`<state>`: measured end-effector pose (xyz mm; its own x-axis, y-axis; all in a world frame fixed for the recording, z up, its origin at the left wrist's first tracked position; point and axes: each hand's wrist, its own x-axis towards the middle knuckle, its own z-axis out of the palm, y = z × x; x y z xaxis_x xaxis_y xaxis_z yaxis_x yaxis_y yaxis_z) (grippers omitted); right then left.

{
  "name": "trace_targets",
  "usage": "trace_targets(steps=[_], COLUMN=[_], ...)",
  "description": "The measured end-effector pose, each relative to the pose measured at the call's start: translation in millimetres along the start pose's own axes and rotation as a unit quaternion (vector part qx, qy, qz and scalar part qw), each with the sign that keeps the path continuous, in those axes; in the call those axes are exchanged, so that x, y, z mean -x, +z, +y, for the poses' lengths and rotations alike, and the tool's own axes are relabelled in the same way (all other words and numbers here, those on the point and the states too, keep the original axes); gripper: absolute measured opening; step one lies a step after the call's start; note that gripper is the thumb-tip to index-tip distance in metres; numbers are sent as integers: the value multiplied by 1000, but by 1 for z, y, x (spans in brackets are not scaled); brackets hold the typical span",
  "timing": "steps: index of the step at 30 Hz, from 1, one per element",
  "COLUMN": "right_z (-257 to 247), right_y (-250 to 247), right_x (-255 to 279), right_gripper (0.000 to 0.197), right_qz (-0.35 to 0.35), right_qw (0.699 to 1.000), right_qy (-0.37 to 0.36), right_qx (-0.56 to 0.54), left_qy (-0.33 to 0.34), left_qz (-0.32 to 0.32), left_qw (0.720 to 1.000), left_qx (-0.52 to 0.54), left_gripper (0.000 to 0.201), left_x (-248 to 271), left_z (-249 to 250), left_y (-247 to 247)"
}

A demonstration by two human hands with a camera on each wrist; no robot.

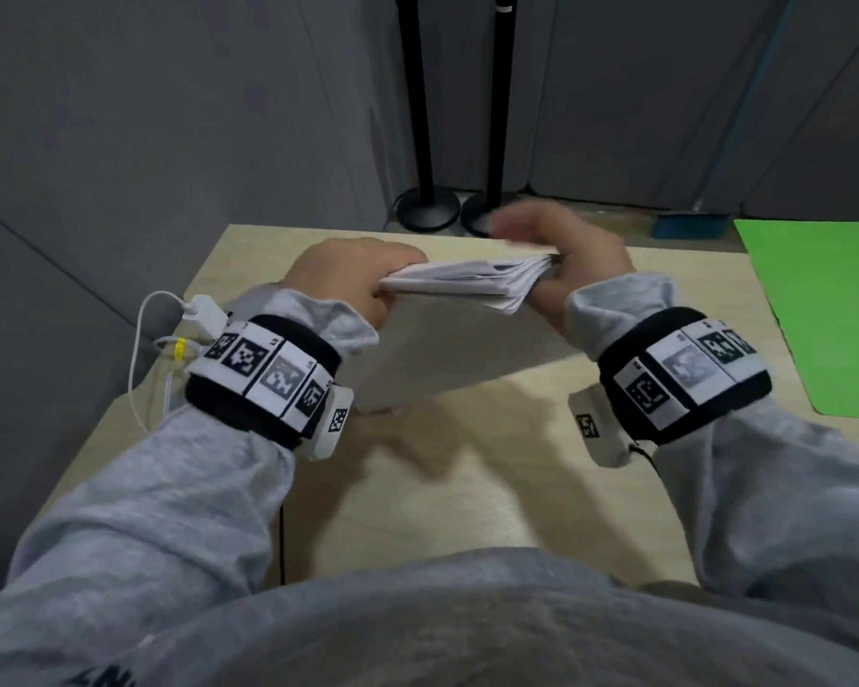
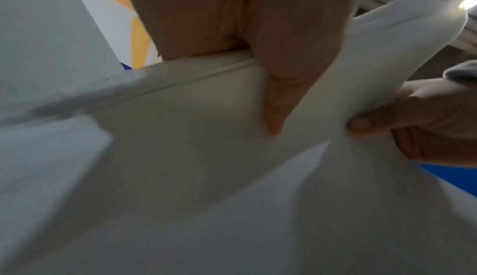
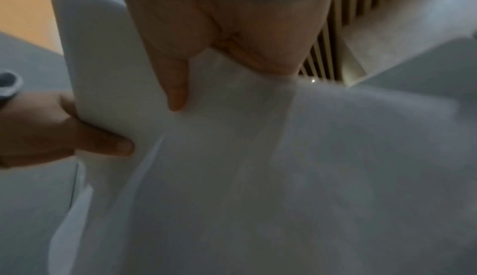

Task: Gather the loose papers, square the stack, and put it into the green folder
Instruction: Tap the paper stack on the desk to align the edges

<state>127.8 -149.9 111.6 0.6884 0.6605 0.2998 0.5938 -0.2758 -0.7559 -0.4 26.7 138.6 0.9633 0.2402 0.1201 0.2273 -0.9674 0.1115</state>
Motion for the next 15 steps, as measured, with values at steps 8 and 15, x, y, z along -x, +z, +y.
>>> trace_targets(steps=[8,15], right_z=[35,51], right_y=[5,-1], right_x=[4,8], right_gripper=[10,15], right_qz=[19,47], right_qw=[965,925], right_qy=[194,248], right_qx=[-177,-284], left_qy=[-211,-343], left_qz=[317,116], left_qw=[906,788], left_qx=[187,499], left_gripper=[96,67], left_x=[21,39], left_z=[-59,-93], left_y=[53,75])
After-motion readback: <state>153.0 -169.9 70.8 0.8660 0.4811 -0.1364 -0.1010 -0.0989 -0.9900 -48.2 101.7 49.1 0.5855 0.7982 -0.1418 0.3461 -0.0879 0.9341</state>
